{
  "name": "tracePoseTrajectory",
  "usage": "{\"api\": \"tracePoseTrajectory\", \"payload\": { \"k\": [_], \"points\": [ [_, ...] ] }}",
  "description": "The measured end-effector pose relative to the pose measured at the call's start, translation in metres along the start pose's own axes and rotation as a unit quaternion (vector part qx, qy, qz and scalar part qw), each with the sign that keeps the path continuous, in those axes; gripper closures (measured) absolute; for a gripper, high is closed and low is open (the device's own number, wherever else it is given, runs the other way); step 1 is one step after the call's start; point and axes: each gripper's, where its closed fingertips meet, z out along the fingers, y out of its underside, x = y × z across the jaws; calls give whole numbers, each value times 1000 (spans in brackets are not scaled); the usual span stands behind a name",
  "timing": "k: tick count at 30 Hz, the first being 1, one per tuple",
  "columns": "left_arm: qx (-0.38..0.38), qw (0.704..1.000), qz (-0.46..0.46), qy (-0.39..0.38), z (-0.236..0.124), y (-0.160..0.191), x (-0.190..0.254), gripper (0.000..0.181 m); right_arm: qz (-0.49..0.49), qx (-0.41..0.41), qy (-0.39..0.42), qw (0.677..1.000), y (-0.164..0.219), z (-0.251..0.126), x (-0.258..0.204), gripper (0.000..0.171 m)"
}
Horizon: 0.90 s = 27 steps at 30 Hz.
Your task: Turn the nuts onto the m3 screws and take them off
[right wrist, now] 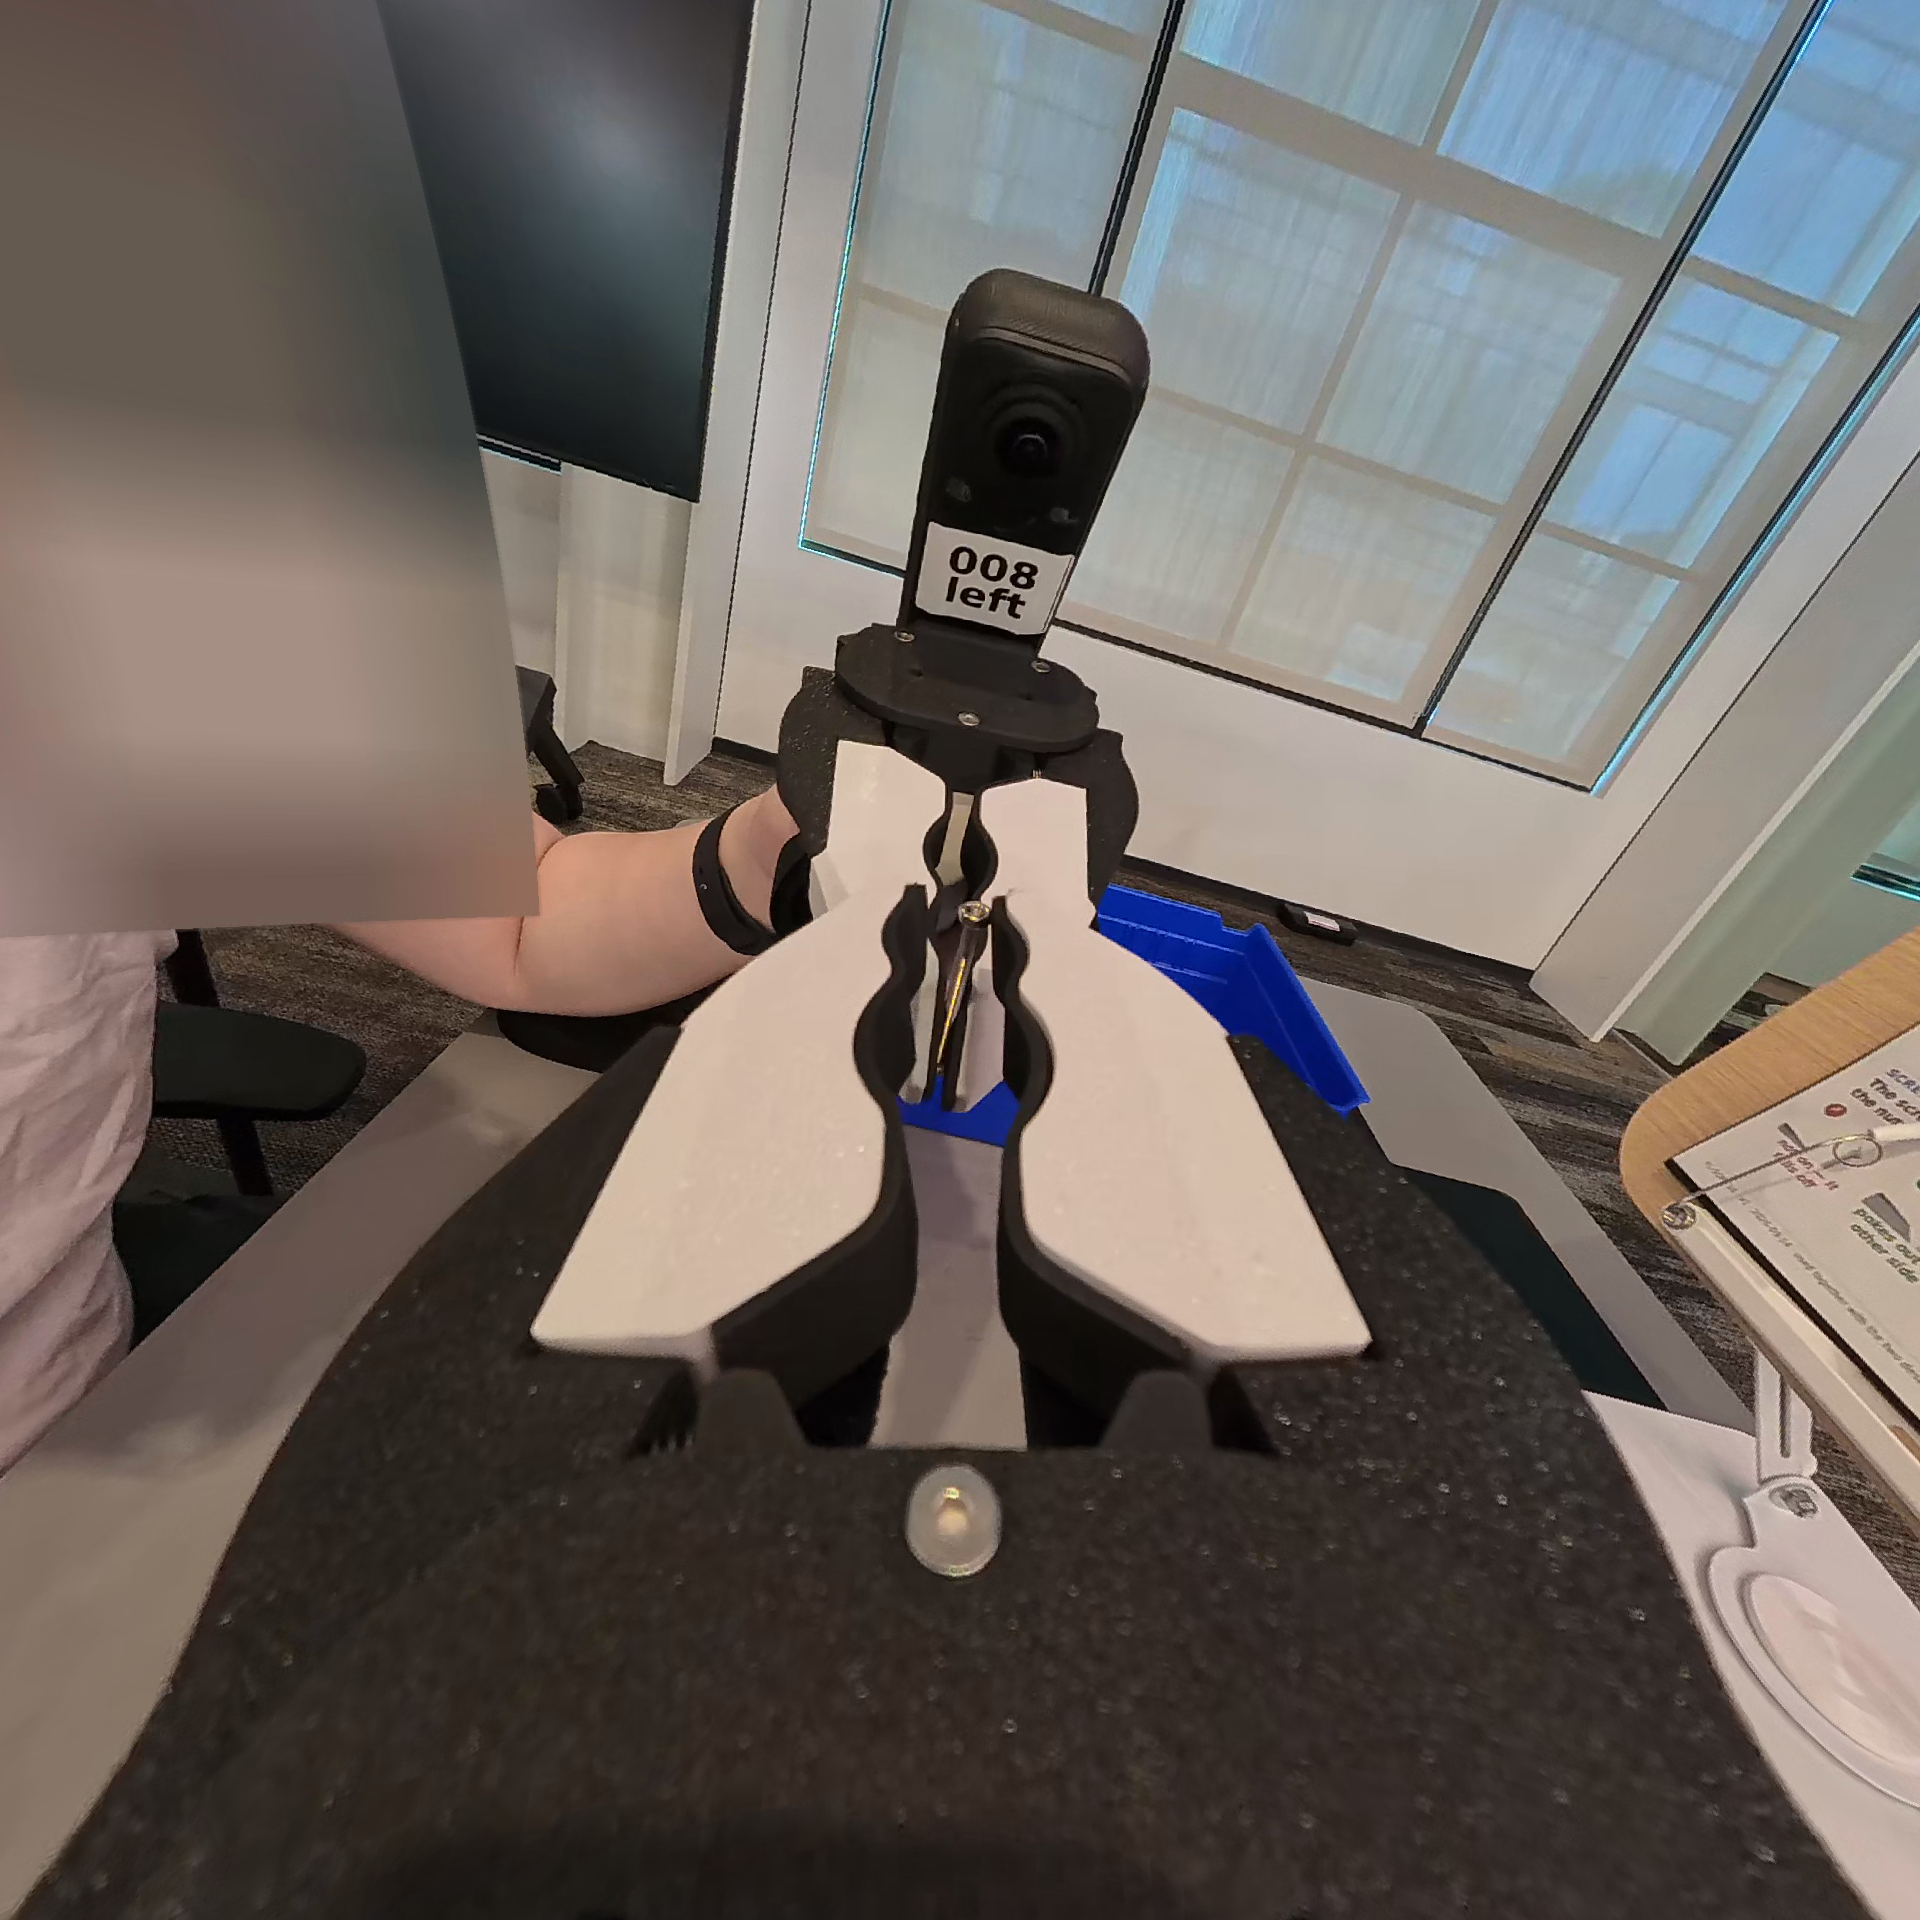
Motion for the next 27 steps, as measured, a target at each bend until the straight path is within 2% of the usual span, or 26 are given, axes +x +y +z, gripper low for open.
{"api": "tracePoseTrajectory", "payload": {
  "k": [1, 13, 27],
  "points": [
    [0, 1000, 0, -1, 0, 0, 0, 180, -1, 0, 1, 1000, 0, 0, 0, 160],
    [-4, 1000, -1, -4, 0, 1, -1, 180, 3, -7, 11, 1000, 0, -1, 3, 165],
    [-103, 994, 26, -21, 5, 27, 0, 180, 25, -138, -25, 990, 25, -7, -5, 166]
  ]
}}
